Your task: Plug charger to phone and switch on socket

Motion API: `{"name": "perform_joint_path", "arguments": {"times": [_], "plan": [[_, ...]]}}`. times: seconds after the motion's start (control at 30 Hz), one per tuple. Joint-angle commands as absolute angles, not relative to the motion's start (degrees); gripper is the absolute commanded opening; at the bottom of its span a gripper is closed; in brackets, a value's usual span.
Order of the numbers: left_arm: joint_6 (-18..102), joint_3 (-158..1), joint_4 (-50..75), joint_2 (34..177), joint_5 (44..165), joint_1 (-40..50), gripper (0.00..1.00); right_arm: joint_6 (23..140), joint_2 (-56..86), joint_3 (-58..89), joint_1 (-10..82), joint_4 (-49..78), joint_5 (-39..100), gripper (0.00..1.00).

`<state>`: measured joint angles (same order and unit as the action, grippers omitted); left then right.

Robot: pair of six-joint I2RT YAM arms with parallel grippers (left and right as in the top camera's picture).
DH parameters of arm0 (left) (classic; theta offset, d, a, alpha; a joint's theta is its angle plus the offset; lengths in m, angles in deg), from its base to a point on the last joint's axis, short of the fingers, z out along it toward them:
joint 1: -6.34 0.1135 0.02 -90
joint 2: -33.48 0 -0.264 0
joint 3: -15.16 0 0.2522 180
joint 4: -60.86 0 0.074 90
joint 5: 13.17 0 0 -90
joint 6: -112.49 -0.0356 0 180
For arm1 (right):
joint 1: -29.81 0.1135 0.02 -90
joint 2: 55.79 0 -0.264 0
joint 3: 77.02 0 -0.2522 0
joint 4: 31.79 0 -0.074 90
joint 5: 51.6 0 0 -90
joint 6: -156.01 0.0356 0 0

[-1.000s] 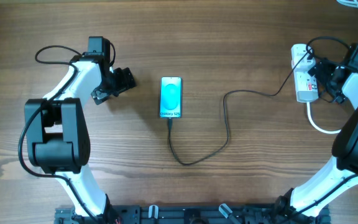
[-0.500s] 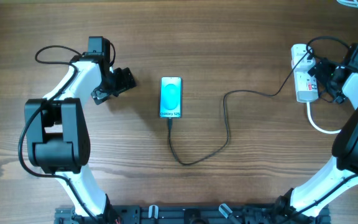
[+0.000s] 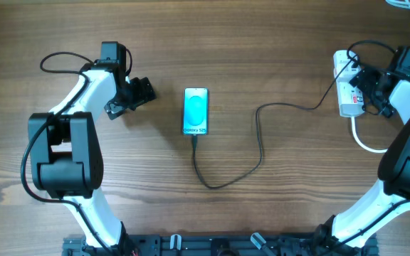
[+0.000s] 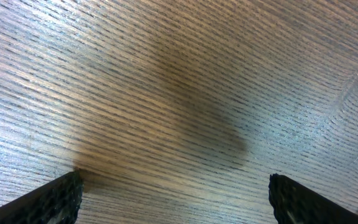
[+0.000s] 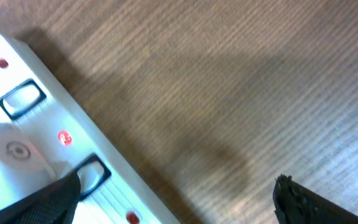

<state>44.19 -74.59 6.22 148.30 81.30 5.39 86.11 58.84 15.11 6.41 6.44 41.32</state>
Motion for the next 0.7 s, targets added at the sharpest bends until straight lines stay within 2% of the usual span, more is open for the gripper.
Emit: {"name": "perform_joint_path", "arguments": {"times": [0.0, 0.17, 0.67], "plan": [[43.9, -74.2, 6.2, 149.0, 81.2, 5.9, 1.0, 82.7, 58.4, 13.3, 7.9, 13.9, 47.1, 1.0], [43.9, -74.2, 6.2, 149.0, 81.2, 5.9, 1.0, 82.5, 50.4, 11.1, 7.9, 15.9, 48.1, 1.0], [43.9, -74.2, 6.2, 149.0, 81.2, 5.9, 1.0, 82.6, 50.5, 11.3, 7.9, 15.9, 48.0, 1.0]]}}
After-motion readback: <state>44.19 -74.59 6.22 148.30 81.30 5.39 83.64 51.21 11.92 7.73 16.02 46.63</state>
